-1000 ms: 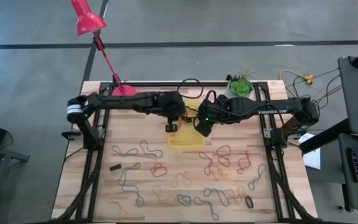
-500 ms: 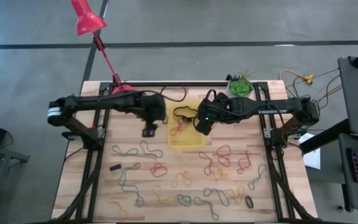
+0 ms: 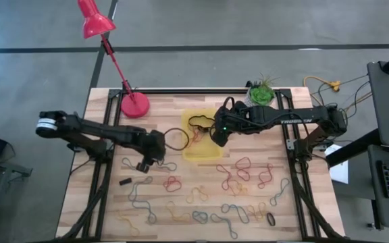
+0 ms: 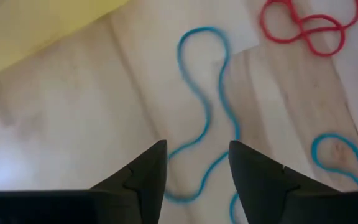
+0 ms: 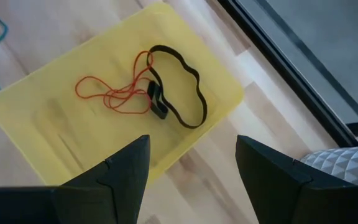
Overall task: Pick and place rubber bands into bin
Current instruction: Put the blue rubber band into the yellow bin
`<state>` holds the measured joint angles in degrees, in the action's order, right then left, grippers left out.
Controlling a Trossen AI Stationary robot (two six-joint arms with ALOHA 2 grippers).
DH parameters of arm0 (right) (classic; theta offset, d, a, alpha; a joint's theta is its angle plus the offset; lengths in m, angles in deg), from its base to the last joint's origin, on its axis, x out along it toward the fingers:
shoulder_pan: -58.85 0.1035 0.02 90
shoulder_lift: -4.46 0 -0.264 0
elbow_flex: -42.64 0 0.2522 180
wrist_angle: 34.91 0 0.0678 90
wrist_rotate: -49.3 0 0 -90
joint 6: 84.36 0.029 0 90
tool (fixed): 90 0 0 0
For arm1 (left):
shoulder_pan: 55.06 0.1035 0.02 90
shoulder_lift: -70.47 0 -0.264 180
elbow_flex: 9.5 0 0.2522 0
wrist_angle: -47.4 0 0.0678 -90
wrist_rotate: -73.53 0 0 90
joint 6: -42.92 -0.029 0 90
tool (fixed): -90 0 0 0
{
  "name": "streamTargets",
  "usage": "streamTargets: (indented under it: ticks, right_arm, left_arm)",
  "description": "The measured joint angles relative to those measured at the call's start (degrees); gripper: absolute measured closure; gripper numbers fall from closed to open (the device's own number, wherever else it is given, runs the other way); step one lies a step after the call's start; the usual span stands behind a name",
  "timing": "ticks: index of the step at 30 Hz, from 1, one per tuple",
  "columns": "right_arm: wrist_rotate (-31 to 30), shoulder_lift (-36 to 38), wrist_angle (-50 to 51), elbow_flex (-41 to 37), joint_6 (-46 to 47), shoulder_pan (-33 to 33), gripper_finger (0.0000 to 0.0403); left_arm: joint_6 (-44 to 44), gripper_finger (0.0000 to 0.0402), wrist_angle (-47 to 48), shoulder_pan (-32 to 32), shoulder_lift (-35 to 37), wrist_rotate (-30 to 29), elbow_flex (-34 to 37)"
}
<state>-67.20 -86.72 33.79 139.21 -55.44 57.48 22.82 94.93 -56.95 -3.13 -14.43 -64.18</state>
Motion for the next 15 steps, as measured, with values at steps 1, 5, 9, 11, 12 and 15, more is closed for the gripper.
streamTargets:
  ticks: [1,5,9,11,12,15]
  right_arm:
    - [0.02,0.00,0.02,0.00,0.26,0.00,0.0179]
    - [0.04,0.00,0.15,0.00,0.93,0.00,0.0179]
    - [0.06,0.00,0.15,0.00,1.11,0.01,0.0179]
    - [0.06,0.00,0.13,0.00,1.14,0.00,0.0179]
    - [0.07,0.00,0.13,0.00,1.14,0.02,0.0179]
    - [0.06,0.00,0.13,0.00,1.40,0.00,0.0179]
  left_arm:
    - [0.00,0.0246,-0.90,-0.63,-0.25,0.01,0.35]
    - [0.15,0.0247,-2.93,-2.33,-2.22,1.83,0.41]
    - [3.03,0.0247,-6.37,-2.74,-5.05,3.47,0.36]
    - [5.82,0.0247,-7.99,-2.72,-7.02,3.59,0.38]
    - [6.27,0.0247,-8.47,-2.72,-8.09,3.61,0.35]
    - [7.18,0.0247,-8.01,-2.78,-11.17,3.69,0.13]
